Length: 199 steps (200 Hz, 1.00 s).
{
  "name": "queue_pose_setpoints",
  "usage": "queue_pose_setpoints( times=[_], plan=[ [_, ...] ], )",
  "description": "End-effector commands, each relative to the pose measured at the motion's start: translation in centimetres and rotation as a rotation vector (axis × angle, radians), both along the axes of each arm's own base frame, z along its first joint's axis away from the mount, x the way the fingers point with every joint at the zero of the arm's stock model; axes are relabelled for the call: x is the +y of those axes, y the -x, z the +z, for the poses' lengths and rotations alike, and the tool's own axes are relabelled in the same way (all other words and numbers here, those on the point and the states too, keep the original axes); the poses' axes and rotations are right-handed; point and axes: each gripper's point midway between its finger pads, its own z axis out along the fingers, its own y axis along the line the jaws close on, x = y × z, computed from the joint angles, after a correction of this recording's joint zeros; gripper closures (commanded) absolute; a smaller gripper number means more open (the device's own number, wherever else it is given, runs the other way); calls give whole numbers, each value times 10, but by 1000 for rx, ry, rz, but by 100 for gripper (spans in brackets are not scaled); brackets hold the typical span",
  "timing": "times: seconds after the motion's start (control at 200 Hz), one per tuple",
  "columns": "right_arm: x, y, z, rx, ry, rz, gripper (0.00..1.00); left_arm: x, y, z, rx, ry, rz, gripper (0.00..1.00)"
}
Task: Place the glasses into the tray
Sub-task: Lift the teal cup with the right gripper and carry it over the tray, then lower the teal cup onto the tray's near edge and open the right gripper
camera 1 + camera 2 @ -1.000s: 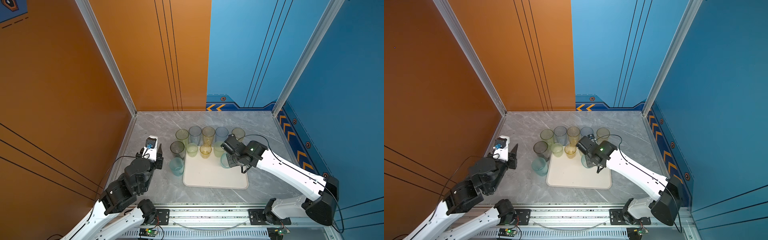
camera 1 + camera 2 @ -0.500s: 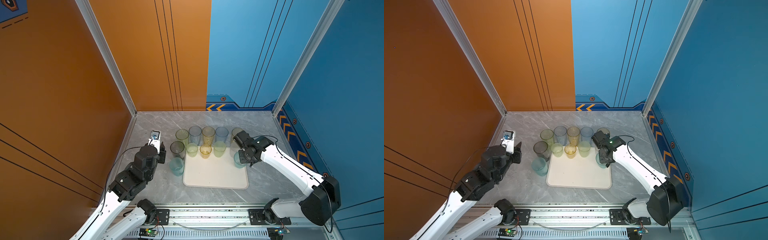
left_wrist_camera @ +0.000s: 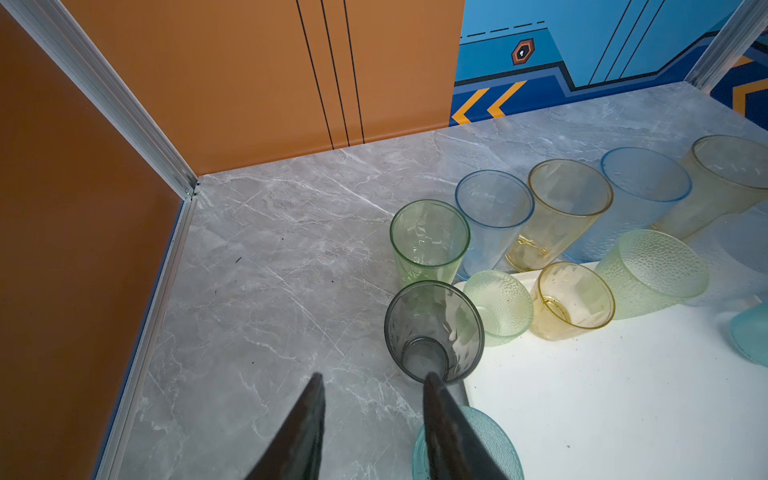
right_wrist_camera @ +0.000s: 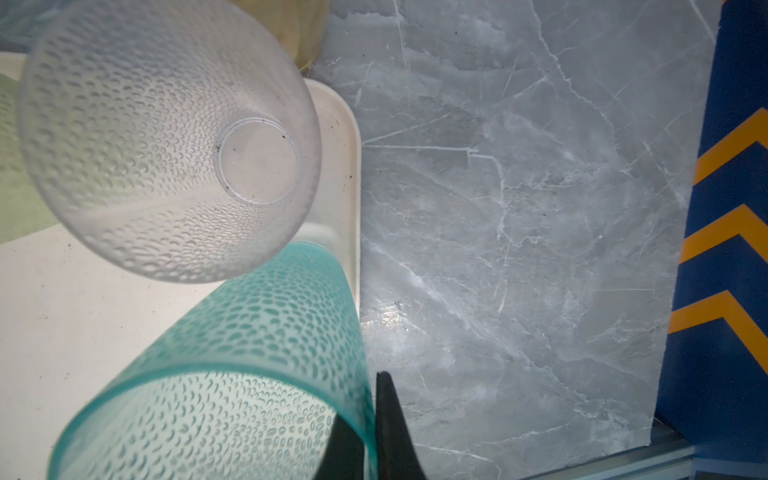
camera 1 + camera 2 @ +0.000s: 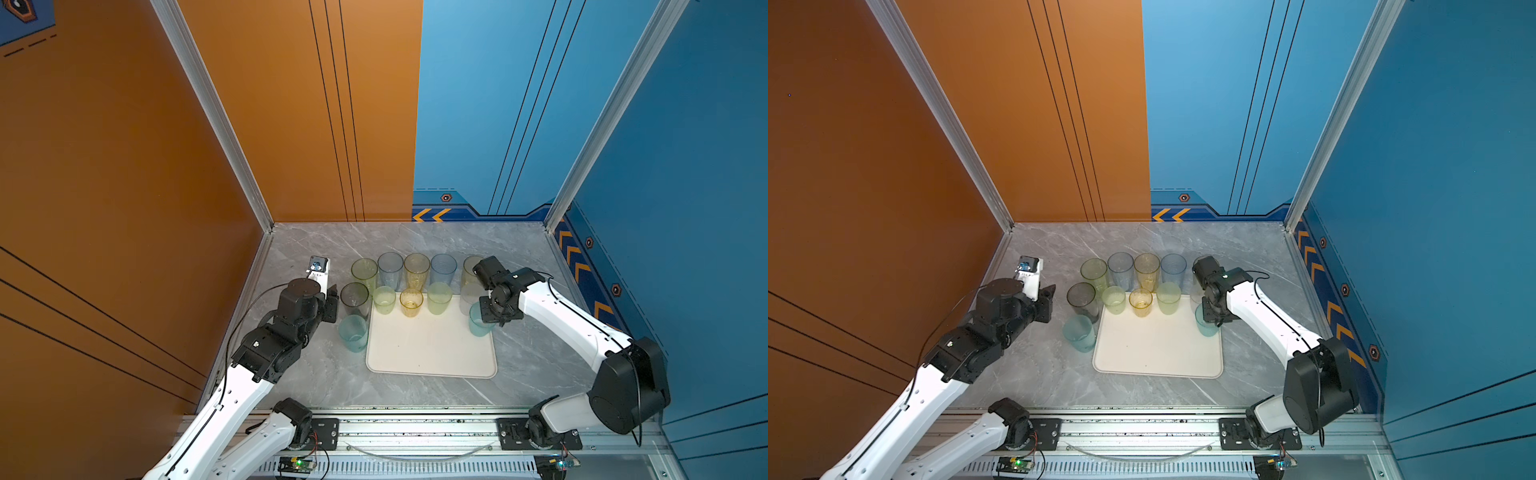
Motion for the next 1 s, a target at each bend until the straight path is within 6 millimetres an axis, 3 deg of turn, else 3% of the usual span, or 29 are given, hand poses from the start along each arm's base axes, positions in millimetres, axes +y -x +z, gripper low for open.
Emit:
queue_pose_setpoints(
  times=[0.0, 0.275, 0.516, 0.991],
  plan=[
    [2, -4, -7, 11, -26, 10, 100, -6, -2, 11, -12, 43, -24, 60],
    [-4, -5, -13, 33, -43, -7, 100, -7, -4, 9, 0, 45, -32, 60],
    [-6, -3, -14, 31, -48, -11, 85, -8, -4, 9, 2, 46, -35, 60],
    [-6, -5, -8, 8, -60, -7, 74, -5, -1, 3, 57, 24, -23, 61]
  ],
)
